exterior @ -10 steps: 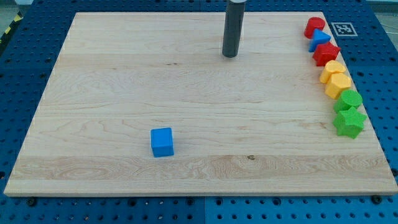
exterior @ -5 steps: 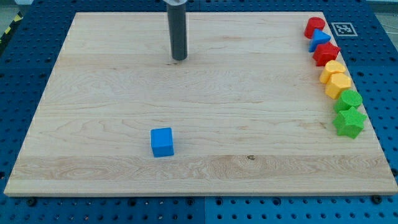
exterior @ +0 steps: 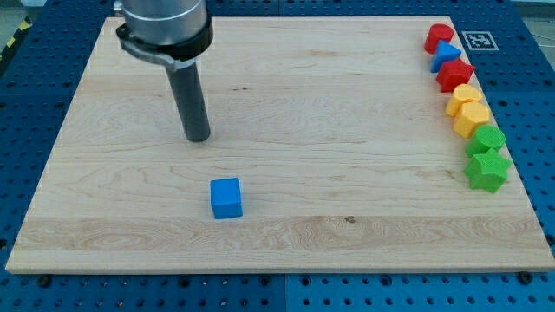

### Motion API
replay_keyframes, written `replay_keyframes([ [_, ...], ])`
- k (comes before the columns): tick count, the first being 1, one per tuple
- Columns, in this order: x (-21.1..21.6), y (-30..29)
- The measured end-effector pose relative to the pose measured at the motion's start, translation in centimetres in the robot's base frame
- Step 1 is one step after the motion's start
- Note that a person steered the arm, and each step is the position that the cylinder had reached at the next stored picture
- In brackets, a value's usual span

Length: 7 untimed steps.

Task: Put your arm to the left of the blue cube

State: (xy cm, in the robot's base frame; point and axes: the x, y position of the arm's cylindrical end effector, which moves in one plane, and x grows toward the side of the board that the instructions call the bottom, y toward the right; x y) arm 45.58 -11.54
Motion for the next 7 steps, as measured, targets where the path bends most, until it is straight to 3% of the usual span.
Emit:
replay_keyframes([
  [4, 9.3, -0.4],
  [7, 9.9, 8.2],
])
